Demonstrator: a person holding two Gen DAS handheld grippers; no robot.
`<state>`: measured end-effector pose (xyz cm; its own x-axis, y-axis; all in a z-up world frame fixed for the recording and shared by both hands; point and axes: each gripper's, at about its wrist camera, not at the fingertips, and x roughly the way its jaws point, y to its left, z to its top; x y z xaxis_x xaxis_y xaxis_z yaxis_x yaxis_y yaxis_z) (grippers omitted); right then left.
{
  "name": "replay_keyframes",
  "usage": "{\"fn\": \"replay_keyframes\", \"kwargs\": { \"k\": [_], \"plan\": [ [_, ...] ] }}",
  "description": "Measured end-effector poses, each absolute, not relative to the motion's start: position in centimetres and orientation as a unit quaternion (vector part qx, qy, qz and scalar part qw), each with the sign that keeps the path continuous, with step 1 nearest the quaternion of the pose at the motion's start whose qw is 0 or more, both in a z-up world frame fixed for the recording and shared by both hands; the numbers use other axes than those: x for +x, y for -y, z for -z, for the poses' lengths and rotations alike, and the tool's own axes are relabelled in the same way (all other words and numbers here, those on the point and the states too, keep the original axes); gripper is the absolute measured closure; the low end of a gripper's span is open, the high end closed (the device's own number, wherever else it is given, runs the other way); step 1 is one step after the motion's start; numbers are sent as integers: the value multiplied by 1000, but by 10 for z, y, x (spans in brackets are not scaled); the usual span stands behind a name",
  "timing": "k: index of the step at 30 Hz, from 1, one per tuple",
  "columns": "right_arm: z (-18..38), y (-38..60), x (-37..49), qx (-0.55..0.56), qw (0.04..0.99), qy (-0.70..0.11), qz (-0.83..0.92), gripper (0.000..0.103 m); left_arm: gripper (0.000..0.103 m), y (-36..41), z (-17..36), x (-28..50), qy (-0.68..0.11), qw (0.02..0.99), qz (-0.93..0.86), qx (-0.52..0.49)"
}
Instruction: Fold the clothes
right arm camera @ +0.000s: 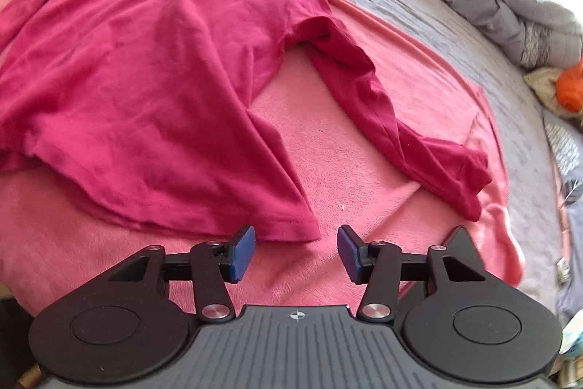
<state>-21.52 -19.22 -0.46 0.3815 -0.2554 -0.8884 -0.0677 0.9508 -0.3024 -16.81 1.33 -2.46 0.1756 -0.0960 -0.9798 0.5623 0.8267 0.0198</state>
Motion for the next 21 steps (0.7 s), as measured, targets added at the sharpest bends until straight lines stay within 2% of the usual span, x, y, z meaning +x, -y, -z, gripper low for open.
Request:
{"fn": "replay_keyframes", "kwargs": {
  "k": [3,4,6,7,9,10,11,13,14,21],
  "plan": [
    [11,204,-205,-123,819,-556,68,47,13,-16,40,-161,-618,745,157,196],
    [14,208,-200,-110,818,-561,64,44,17,-18,42,-159,-620,747,156,181],
    [20,218,-190,-77,816,-571,50,43,33,-20,40,-161,-617,754,163,157],
    [24,222,-185,-56,814,-577,40,42,38,-21,39,-162,-615,756,168,147],
    [34,230,-174,-27,805,-591,36,38,61,-21,33,-168,-607,760,180,148],
    [39,233,-170,-11,798,-602,32,41,68,-21,30,-168,-606,761,180,145],
    [44,235,-166,6,790,-612,27,49,85,-23,27,-167,-607,762,174,140],
    [43,234,-165,27,784,-619,17,83,96,-29,22,-162,-614,764,159,121],
    [39,232,-164,29,783,-622,12,93,99,-34,20,-159,-615,766,149,117],
    [-9,226,-187,34,757,-652,-27,93,101,-65,-22,-165,-607,780,114,101]
  ]
}}
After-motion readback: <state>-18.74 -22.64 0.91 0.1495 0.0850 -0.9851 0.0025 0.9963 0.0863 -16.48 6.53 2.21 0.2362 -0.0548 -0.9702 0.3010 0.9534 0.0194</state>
